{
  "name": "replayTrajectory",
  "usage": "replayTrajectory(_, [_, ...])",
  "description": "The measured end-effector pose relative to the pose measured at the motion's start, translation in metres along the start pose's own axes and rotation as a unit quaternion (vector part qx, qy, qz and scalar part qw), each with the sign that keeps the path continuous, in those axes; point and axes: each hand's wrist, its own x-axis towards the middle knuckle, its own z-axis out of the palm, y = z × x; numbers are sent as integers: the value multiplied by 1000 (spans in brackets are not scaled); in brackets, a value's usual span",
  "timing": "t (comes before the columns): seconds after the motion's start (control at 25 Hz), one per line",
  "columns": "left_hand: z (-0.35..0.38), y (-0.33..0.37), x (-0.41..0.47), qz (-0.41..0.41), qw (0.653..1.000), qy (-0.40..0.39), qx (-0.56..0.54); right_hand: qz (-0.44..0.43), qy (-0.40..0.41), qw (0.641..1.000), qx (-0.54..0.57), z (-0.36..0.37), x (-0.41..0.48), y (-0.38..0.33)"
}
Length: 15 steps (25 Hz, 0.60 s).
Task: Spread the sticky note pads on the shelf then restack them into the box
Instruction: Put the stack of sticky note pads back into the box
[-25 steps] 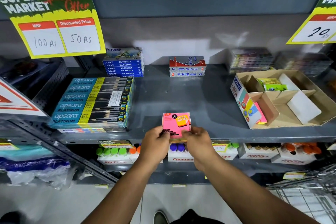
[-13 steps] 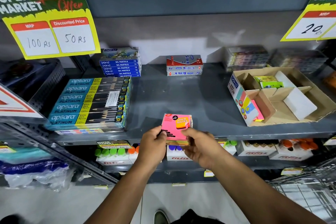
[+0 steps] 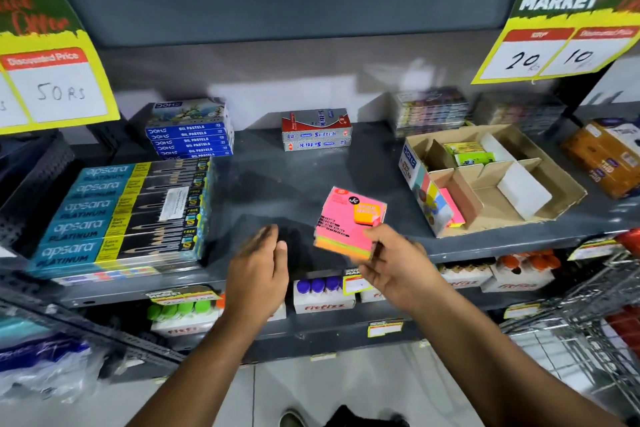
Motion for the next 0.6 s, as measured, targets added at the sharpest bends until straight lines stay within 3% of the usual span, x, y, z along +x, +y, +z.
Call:
replayTrajectory(0.12, [10,-17,17,39,986,-34,157,-75,22,996,43,-28,-14,-37])
replayTrajectory(0.28, [21,-29,29,40,971,-53,231,-174,108,973,108,-81,-28,-81])
replayTrajectory(0.6, [27,-33,31,33,964,-67,256,-151,247,933,213,-139,14,-88])
